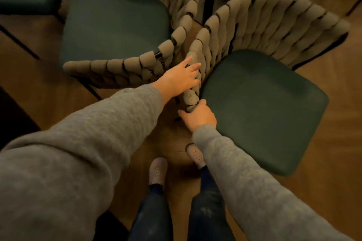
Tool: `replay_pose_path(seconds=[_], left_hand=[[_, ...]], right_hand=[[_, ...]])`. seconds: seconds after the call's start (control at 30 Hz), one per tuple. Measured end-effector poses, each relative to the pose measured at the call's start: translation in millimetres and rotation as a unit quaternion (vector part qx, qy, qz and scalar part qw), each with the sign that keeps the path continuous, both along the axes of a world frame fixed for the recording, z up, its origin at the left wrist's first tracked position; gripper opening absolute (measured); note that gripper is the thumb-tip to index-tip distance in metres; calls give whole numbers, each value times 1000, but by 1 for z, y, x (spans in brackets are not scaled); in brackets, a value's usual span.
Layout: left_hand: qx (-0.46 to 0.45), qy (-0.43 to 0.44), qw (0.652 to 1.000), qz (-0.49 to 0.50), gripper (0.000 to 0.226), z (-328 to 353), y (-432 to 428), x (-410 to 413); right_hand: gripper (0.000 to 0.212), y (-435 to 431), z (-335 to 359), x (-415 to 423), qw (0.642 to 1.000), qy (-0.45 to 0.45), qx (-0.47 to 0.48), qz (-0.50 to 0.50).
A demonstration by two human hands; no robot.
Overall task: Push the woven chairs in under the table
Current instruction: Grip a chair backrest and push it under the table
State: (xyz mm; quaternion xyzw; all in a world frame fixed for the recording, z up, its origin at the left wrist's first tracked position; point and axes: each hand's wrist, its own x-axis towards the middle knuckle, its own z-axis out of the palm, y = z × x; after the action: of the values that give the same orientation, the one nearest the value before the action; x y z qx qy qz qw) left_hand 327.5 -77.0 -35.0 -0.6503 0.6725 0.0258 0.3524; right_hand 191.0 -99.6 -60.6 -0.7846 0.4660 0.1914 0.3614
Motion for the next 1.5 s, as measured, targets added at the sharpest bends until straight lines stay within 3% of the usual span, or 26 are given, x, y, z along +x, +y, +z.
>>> replay_pose_path(seconds=[0.17, 0.27, 0.97, 1.5], left_hand=[[27, -16, 994, -101, 54, -5, -23, 22], [16, 4, 992, -122, 45, -8, -24, 29], [-23, 42, 993, -104, 37, -15, -18, 15], [34, 106, 992, -63, 36, 3, 16, -143]], right_hand=[[40, 10, -5, 1, 993, -28, -118, -5], [34, 12, -7, 1, 991, -40, -131, -3], [36, 8, -7, -18, 989, -70, -124, 36], [49, 8, 4, -182, 982, 14, -116, 148]])
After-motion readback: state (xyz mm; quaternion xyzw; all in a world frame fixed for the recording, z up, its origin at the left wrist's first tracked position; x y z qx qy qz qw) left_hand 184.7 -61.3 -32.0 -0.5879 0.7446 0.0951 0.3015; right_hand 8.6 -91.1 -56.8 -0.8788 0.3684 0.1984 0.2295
